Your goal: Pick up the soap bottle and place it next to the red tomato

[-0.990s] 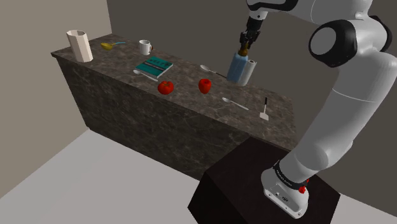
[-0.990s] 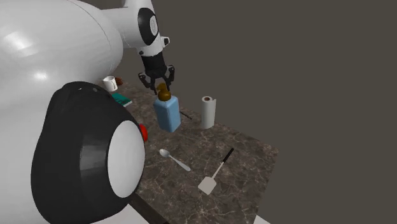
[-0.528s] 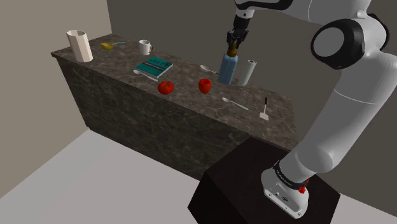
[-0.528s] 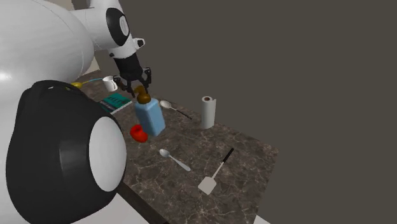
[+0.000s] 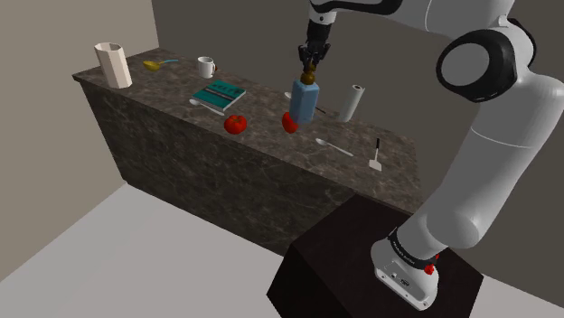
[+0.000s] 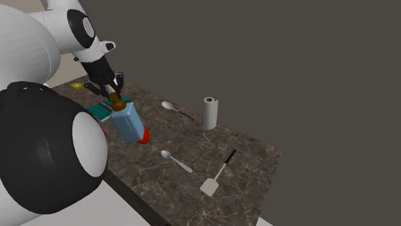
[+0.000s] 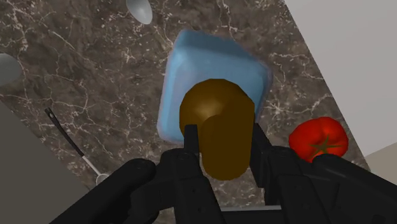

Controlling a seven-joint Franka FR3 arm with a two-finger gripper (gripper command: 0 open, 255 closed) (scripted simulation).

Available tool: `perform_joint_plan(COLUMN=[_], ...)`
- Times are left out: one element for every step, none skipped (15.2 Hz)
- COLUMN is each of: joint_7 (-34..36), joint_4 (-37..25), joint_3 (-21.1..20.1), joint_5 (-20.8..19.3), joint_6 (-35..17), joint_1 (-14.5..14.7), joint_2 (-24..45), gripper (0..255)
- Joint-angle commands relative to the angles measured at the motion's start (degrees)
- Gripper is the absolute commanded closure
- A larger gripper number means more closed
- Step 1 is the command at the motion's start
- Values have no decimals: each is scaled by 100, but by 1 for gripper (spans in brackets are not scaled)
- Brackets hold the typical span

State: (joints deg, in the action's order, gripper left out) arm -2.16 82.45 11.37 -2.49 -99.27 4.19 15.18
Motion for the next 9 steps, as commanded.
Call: perform_joint_plan(joint_7=[262, 378, 492, 605, 716, 825, 904, 911, 918], joint_4=[-110, -195, -289, -392, -506, -631, -729, -630, -533], joint_3=[-91, -133, -174, -214, -254, -292, -320, -320, -320], joint_5=[-22, -27, -31, -35, -38, -41, -42, -45, -47], joint_6=[76, 114, 155, 200, 248, 300, 341, 257, 174], joint_1=[164, 238, 311, 383, 455, 526, 578, 581, 584], joint_2=[50, 107, 169, 238, 314, 396, 461, 446, 433], gripper=[255, 255, 255, 255, 255, 255, 255, 255, 255])
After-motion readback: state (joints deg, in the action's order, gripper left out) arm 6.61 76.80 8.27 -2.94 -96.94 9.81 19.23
